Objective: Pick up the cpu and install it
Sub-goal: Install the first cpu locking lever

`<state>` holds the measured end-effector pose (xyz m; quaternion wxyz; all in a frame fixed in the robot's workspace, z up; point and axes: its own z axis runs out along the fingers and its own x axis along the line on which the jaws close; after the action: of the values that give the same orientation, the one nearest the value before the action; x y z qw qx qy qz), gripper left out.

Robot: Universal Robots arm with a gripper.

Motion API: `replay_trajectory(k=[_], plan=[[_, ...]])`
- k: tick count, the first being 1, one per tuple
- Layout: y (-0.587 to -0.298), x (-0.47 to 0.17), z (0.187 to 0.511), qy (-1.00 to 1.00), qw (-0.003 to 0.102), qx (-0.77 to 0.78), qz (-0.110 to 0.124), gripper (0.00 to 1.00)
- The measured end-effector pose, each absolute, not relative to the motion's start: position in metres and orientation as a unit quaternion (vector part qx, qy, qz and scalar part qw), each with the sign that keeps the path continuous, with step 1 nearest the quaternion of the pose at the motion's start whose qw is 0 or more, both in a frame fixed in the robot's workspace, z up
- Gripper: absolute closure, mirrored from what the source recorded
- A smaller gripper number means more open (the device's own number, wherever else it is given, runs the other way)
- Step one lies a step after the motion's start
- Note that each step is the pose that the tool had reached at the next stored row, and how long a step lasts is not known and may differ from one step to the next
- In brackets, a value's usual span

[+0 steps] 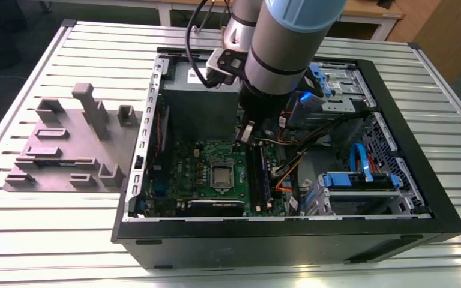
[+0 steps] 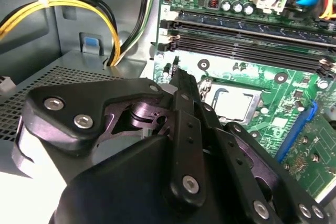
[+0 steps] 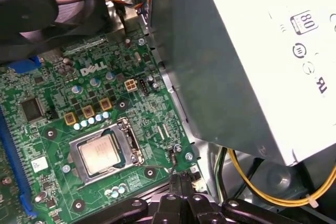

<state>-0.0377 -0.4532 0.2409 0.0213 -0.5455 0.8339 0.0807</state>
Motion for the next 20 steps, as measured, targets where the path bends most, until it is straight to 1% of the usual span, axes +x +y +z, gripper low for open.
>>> replay_trajectory(k=[13,20], plan=[[-0.4476,-0.0402,0.2381,0.826,0.020,-0.558,0.081,0.90],[-0.4500,-0.0405,0.2380,0.826,0.017,-0.559,0.077,0.90]])
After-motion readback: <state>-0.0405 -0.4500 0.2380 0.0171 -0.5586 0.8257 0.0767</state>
